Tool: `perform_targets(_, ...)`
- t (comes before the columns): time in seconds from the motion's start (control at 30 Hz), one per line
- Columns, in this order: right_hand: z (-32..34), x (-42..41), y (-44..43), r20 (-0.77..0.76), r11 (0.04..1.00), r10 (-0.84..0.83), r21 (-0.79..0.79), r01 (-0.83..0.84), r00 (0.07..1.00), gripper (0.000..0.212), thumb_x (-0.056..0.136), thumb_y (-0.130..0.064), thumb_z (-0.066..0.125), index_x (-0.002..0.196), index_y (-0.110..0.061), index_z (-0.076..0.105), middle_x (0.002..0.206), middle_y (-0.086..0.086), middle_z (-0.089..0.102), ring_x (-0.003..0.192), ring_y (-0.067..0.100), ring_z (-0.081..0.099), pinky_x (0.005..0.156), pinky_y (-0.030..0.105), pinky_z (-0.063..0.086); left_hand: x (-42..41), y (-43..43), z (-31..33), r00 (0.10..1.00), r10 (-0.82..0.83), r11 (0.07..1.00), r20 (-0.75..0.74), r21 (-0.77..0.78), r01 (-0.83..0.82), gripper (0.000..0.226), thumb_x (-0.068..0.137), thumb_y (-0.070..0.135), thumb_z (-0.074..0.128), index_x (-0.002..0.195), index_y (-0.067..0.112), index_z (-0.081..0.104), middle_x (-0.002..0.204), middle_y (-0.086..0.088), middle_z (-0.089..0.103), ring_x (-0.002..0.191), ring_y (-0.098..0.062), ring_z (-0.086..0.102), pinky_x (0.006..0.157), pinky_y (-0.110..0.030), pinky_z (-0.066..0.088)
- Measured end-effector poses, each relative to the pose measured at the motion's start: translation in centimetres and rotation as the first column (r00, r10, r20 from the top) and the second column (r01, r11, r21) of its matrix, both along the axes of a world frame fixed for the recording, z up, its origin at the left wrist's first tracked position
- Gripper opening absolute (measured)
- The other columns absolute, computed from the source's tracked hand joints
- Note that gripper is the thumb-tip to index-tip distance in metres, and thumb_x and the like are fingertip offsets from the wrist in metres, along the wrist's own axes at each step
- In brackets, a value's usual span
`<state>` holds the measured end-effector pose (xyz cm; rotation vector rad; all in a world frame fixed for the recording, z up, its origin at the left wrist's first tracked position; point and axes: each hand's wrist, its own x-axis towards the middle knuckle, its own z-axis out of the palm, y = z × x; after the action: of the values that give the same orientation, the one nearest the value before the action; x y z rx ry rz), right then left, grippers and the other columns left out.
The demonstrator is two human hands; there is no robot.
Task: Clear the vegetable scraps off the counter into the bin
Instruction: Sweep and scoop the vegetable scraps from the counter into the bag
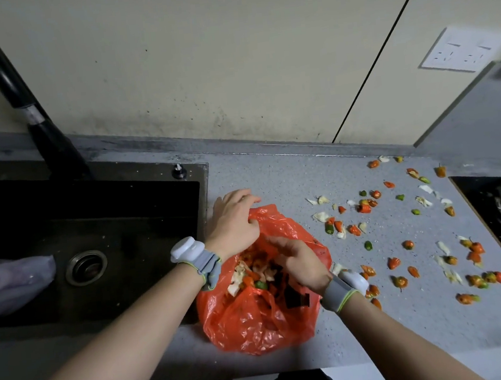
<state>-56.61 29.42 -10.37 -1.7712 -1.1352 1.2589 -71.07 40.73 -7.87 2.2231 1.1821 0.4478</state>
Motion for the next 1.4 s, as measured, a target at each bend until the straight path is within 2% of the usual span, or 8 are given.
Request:
perform_targets(0.2,-0.5,2.9,-2.3,0.192,0.989,-0.124,0.101,0.106,0.973,0.032,0.098,0.004,0.051,0.119,-0.011,0.07,0.109,-0.004,0.074,0.102,0.006,0.07,0.097,0.027,0.053,0.2,-3.2,-1.0,0.998,-0.009,0.987,-0.065,0.157,0.019,0.065,0.081,0.013,0.052,0.145,0.021,0.041,0.158,-0.005,0.024,0.149,-0.024,0.009,0.121,-0.054,0.005)
perform_targets(0.37,-0.2,5.2,-4.7,0.027,0.944,-0.312,0.125,0.306,0.95,0.027,0.095,0.011,0.054,0.096,-0.011,0.068,0.086,0.007,0.071,0.071,0.011,0.07,0.074,0.024,0.058,1.7,-5.8,-2.0,0.999,-0.046,0.96,-0.008,0.275,0.047,0.065,0.077,0.013,0.055,0.141,0.019,0.046,0.155,-0.012,0.027,0.149,-0.032,0.013,0.12,-0.059,0.007)
perform_targets(0.6,-0.7,9.3,-7.8,0.302,0.866,-0.495,0.247,0.435,0.814,0.013,0.097,-0.003,0.057,0.094,-0.009,0.069,0.076,0.003,0.067,0.06,0.006,0.063,0.055,0.015,0.048,4.0,-10.0,-2.3,0.989,-0.141,0.916,0.051,0.385,0.111,0.054,0.081,0.011,0.051,0.135,0.011,0.052,0.154,-0.015,0.032,0.149,-0.03,0.017,0.121,-0.053,0.011)
perform_targets(0.7,-4.0,10.9,-9.7,0.713,0.951,-0.31,0.232,0.206,0.628,0.023,0.094,-0.012,0.053,0.105,-0.009,0.073,0.096,0.009,0.068,0.083,0.027,0.066,0.072,0.03,0.049,5.7,-13.1,-4.0,0.936,-0.35,0.843,-0.026,0.427,0.327,0.054,0.084,0.016,0.049,0.137,0.008,0.052,0.152,-0.013,0.041,0.147,-0.028,0.026,0.122,-0.048,0.013)
perform_targets(0.87,-8.3,10.8,-11.5,0.866,0.991,0.077,-0.013,-0.132,0.494,0.05,0.09,-0.031,0.039,0.132,-0.015,0.061,0.139,0.012,0.056,0.133,0.036,0.049,0.113,0.056,0.031,7.5,-16.8,-7.9,0.742,-0.491,0.649,-0.456,0.377,0.661,0.043,0.085,0.028,0.049,0.122,0.01,0.063,0.143,-0.013,0.051,0.144,-0.032,0.031,0.119,-0.058,0.008)
perform_targets(1.0,-9.5,9.6,-11.4,0.893,0.92,0.267,-0.123,-0.372,0.363,0.059,0.097,-0.036,0.034,0.153,-0.018,0.036,0.162,0.01,0.027,0.151,0.034,0.018,0.117,0.055,0.004,6.9,-16.7,-8.3,0.744,-0.268,0.774,-0.612,0.323,0.545,0.041,0.084,0.03,0.054,0.114,0.009,0.069,0.143,-0.015,0.052,0.146,-0.037,0.027,0.114,-0.069,0.003)
perform_targets(1.2,-10.1,8.9,-8.6,0.911,0.8,0.336,-0.144,-0.582,0.237,0.059,0.103,-0.043,0.032,0.155,-0.015,0.03,0.163,0.005,0.025,0.153,0.029,0.012,0.121,0.056,0.004,7.5,-17.3,-7.8,0.73,-0.087,0.846,-0.678,0.336,0.413,0.046,0.08,0.033,0.054,0.113,0.005,0.07,0.144,-0.016,0.051,0.147,-0.037,0.023,0.113,-0.071,0.006)
perform_targets(1.4,-11.1,12.9,-8.6,0.902,0.88,0.357,-0.238,-0.412,0.242,0.063,0.103,-0.047,0.015,0.157,-0.015,0.021,0.164,0.007,0.017,0.153,0.031,0.003,0.12,0.06,-0.004,8.8,-18.0,-7.6,0.702,-0.016,0.886,-0.712,0.315,0.339,0.048,0.077,0.034,0.056,0.111,0.003,0.071,0.146,-0.018,0.048,0.147,-0.039,0.022,0.111,-0.072,0.007)
